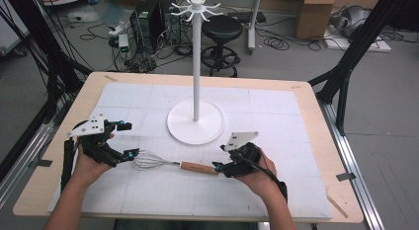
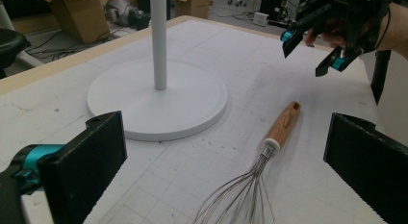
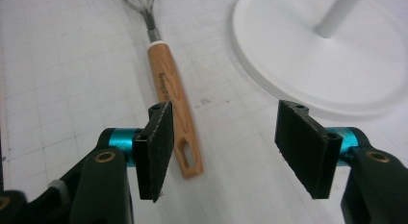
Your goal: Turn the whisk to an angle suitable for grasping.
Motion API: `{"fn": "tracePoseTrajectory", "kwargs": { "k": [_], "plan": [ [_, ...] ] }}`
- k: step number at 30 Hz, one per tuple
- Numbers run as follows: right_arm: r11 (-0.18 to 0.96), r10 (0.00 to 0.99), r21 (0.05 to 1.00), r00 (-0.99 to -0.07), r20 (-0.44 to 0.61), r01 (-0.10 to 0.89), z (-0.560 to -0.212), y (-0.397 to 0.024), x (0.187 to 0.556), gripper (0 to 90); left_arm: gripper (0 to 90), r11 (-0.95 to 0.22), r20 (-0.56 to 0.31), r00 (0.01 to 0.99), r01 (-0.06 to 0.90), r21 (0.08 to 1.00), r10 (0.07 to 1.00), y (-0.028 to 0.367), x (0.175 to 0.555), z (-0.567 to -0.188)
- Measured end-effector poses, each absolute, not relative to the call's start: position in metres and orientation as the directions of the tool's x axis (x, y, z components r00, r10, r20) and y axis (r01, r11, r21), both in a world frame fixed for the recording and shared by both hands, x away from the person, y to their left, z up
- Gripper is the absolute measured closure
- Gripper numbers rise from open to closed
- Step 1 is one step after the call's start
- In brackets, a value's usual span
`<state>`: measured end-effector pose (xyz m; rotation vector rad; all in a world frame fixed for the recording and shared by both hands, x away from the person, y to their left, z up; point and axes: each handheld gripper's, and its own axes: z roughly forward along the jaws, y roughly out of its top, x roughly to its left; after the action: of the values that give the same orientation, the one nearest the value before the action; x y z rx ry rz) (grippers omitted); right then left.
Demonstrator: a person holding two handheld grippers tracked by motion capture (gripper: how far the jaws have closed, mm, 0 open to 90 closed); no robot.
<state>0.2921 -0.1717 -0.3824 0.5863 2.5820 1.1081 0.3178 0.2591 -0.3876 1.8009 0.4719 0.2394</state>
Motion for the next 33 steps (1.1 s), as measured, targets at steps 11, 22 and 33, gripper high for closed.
{"fn": "tracePoseTrajectory", "kwargs": {
  "k": [11,22,33],
  "plan": [
    [0.487,0.563,0.825,-0.825,-0.047,0.285,-0.379,-0.214,0.28,30.4,1.8,-0.219,-0.082,0.898,0.192,0.957,0.433,0.258,0.318,-0.388],
    [0.314,0.652,0.891,-0.756,0.049,0.328,-0.384,-0.251,0.283,20.8,1.7,-0.218,-0.083,0.901,0.191,0.957,0.427,0.257,0.318,-0.388],
    [0.256,0.701,0.913,-0.711,0.051,0.317,-0.378,-0.266,0.281,15.4,1.7,-0.229,-0.083,0.905,0.193,0.954,0.418,0.256,0.318,-0.389]
  ]
}}
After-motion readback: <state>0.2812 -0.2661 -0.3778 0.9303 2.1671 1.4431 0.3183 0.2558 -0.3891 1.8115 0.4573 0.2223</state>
